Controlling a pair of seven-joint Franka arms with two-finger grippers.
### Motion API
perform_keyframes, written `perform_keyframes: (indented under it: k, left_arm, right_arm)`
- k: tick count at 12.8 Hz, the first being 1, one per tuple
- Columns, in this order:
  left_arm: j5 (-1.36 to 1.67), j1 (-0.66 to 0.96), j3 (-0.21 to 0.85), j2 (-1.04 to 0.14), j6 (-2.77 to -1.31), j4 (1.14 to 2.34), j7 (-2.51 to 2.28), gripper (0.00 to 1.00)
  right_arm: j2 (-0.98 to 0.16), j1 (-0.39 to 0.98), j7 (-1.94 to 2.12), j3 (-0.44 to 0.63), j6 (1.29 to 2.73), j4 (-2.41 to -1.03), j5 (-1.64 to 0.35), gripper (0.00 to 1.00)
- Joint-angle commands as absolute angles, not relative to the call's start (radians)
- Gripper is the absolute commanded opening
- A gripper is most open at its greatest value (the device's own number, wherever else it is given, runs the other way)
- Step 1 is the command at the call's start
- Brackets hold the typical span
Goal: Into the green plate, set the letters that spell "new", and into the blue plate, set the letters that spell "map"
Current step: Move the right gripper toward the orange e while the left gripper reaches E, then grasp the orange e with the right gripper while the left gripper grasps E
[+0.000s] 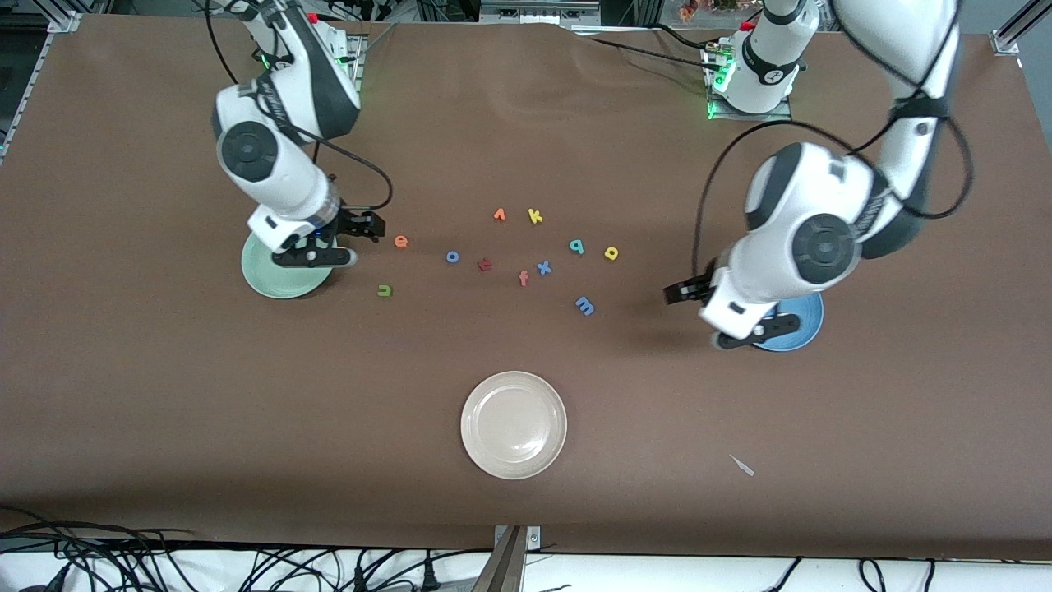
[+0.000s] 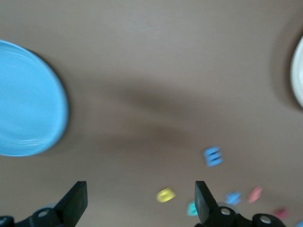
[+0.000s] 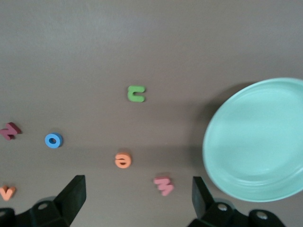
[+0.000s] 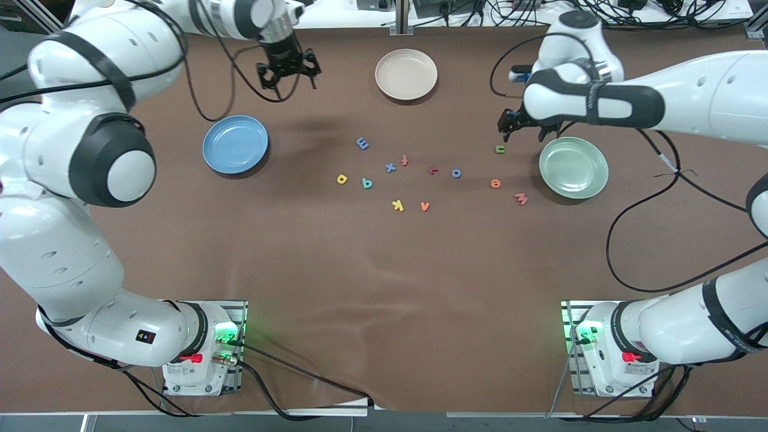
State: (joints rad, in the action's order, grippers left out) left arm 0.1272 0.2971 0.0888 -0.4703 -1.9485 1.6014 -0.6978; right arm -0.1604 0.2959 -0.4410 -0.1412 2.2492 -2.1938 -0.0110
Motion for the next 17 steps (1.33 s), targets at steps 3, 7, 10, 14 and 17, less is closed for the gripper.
perform_keyframes:
  k: [3, 7, 10, 14, 17]
  left_arm:
    - [0.149, 0.422, 0.078, -0.544, -2.285, 1.702, -1.019, 1.0]
    - [0.011, 0.501, 0.075, -0.62, -2.473, 1.736, -1.387, 1.0]
    - [-0.136, 0.541, 0.078, -0.687, -2.517, 1.729, -1.563, 1.0]
    - [-0.141, 0.566, 0.078, -0.722, -2.565, 1.729, -1.611, 0.98]
    - [-0.143, 0.566, 0.078, -0.735, -2.565, 1.729, -1.606, 0.81]
  right_arm:
    - [-0.236, 0.38, -0.664, -0.138, 2.422, -2.245, 0.04, 0.91]
    - [-0.267, 0.382, -0.692, -0.138, 2.499, -2.283, 0.041, 0.81]
    - [-0.308, 0.382, -0.693, -0.138, 2.519, -2.293, 0.041, 0.76]
    - [-0.336, 0.383, -0.693, -0.138, 2.551, -2.313, 0.041, 0.74]
    - [-0.351, 0.383, -0.693, -0.138, 2.598, -2.342, 0.041, 0.69]
